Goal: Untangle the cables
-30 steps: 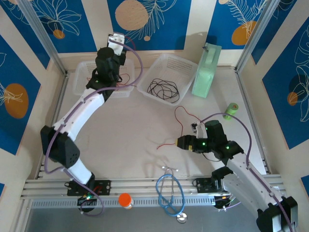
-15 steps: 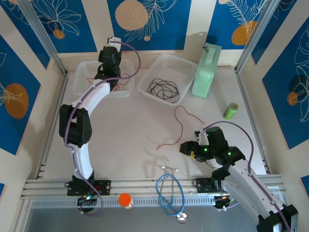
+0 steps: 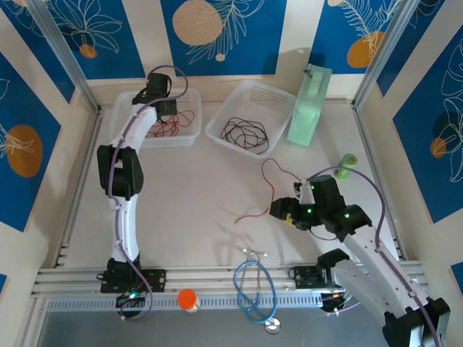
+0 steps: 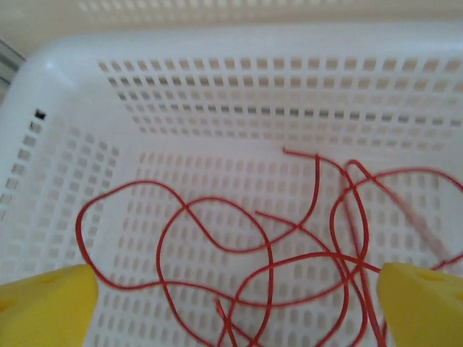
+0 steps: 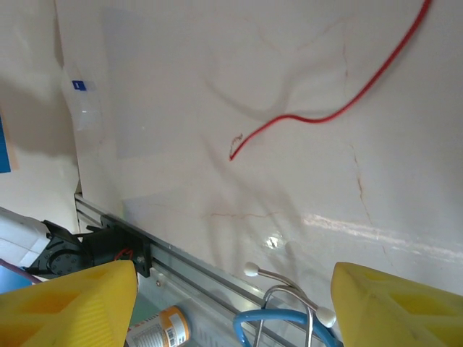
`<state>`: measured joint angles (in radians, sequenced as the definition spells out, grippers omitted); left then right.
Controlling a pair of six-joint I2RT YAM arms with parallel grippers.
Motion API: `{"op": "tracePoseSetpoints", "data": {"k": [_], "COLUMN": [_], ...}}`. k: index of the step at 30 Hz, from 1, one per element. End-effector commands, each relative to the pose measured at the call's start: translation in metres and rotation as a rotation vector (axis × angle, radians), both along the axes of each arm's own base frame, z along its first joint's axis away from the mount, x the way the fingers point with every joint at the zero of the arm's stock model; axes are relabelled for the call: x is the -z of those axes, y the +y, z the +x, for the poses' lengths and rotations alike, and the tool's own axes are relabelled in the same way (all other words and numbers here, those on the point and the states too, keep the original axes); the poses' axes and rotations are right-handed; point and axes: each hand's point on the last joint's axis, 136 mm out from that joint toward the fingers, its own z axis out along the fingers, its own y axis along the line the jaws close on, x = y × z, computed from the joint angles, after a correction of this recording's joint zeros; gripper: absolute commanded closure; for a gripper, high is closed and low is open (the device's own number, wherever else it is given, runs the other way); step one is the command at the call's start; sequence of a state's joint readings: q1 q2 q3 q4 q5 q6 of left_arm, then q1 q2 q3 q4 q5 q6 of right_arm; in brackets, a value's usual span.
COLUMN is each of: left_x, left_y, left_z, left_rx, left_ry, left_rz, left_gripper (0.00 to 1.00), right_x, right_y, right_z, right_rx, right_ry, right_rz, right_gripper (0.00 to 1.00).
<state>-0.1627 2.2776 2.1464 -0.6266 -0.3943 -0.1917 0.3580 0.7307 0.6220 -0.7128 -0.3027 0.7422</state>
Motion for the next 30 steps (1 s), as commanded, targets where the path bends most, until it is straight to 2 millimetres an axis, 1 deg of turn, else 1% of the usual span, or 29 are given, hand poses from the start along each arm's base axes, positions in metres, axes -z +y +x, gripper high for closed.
{"op": "tracePoseSetpoints", "data": {"k": [1, 4, 7, 8, 10, 11, 12, 14, 16, 18, 21, 23, 24, 26, 28, 30], "left_x": [-0.023, -0.055, -0.091, -0.101, -0.112, -0.117, -0.117, -0.107, -0.089, -0.066, -0.031, -0.011, -0.001, 0.016, 0.028, 0.036], "left_y": [-0.011, -0.017, -0.033, -0.043, -0.066, -0.078, -0.094, -0.12, -0.147, -0.17, -0.199, -0.217, -0.225, -0.243, -0.268, -0.298], "left_z": [-0.031, -0.042, -0.063, -0.073, -0.096, -0.111, -0.129, -0.164, -0.204, -0.245, -0.3, -0.329, -0.34, -0.353, -0.357, -0.353], "left_rx": [0.009, 0.047, 0.115, 0.155, 0.235, 0.279, 0.326, 0.408, 0.498, 0.573, 0.688, 0.769, 0.794, 0.819, 0.827, 0.822], "left_ry": [0.063, 0.025, 0.0, 0.002, 0.027, 0.046, 0.075, 0.147, 0.225, 0.3, 0.399, 0.459, 0.487, 0.523, 0.528, 0.5], "left_rz": [-0.097, -0.122, -0.158, -0.175, -0.197, -0.195, -0.184, -0.161, -0.154, -0.157, -0.161, -0.151, -0.14, -0.133, -0.142, -0.153], "left_gripper": [0.0, 0.0, 0.0, 0.0, 0.0, 0.0, 0.02, 0.04, 0.05, 0.07, 0.07, 0.07, 0.07, 0.07, 0.07, 0.07], "right_x": [-0.017, -0.027, -0.036, -0.04, -0.045, -0.047, -0.049, -0.05, -0.054, -0.059, -0.065, -0.069, -0.071, -0.074, -0.078, -0.08], "right_y": [-0.004, -0.01, -0.02, -0.024, -0.033, -0.038, -0.043, -0.051, -0.059, -0.067, -0.076, -0.082, -0.083, -0.087, -0.09, -0.096], "right_z": [0.006, 0.014, 0.026, 0.031, 0.041, 0.046, 0.052, 0.061, 0.068, 0.075, 0.081, 0.084, 0.084, 0.086, 0.087, 0.089], "right_rx": [-0.016, 0.002, 0.048, 0.068, 0.107, 0.129, 0.143, 0.169, 0.186, 0.202, 0.212, 0.219, 0.221, 0.229, 0.239, 0.258], "right_ry": [-0.035, -0.049, -0.059, -0.062, -0.063, -0.06, -0.057, -0.046, -0.048, -0.06, -0.08, -0.094, -0.103, -0.117, -0.129, -0.135], "right_rz": [-0.027, -0.057, -0.07, -0.069, -0.068, -0.063, -0.054, -0.042, -0.031, -0.031, -0.053, -0.068, -0.074, -0.076, -0.079, -0.082], "right_gripper": [0.28, 0.28, 0.29, 0.3, 0.31, 0.33, 0.33, 0.37, 0.39, 0.4, 0.4, 0.41, 0.41, 0.41, 0.41, 0.42]}}
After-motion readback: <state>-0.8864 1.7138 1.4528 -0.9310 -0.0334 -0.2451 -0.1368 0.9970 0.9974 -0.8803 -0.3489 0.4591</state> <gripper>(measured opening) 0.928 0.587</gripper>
